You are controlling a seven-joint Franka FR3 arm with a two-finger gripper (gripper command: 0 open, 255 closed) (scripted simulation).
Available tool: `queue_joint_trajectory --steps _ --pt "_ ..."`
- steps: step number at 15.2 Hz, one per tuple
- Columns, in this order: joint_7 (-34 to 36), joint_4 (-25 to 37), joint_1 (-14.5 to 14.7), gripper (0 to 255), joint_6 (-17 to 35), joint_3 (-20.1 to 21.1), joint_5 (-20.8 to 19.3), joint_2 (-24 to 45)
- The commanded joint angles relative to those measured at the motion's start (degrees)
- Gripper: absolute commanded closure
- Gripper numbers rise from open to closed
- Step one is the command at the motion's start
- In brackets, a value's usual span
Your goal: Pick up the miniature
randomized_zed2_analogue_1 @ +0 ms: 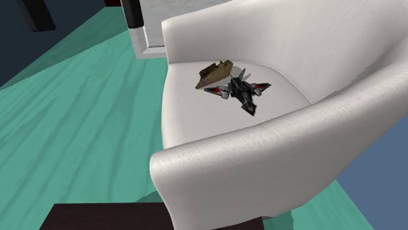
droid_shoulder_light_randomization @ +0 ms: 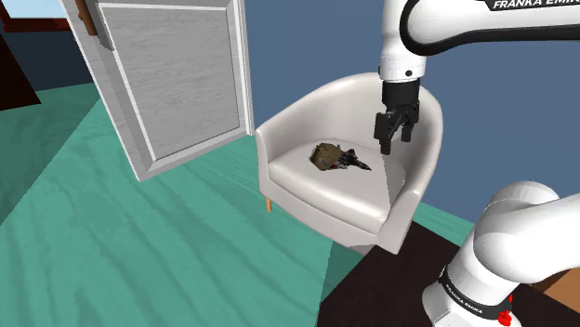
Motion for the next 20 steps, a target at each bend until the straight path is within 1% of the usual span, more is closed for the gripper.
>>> queue_joint_trajectory --steps 1,6,11,15,20 --pt "0.0 0.0 0.0 0 0.0 0.0 0.0 0.0" --pt "-1.2 -5.2 -2.3 0 11.4 -2.9 -3.1 2.8" --pt "-2.3 -8.5 -4.8 0 23.3 -6.0 -5.8 7.9" --pt "-3.0 -9.5 -6.7 0 32.9 -8.6 -7.7 13.6" --pt "-4.1 -8.9 -8.6 0 44.7 -11.9 -9.0 22.3"
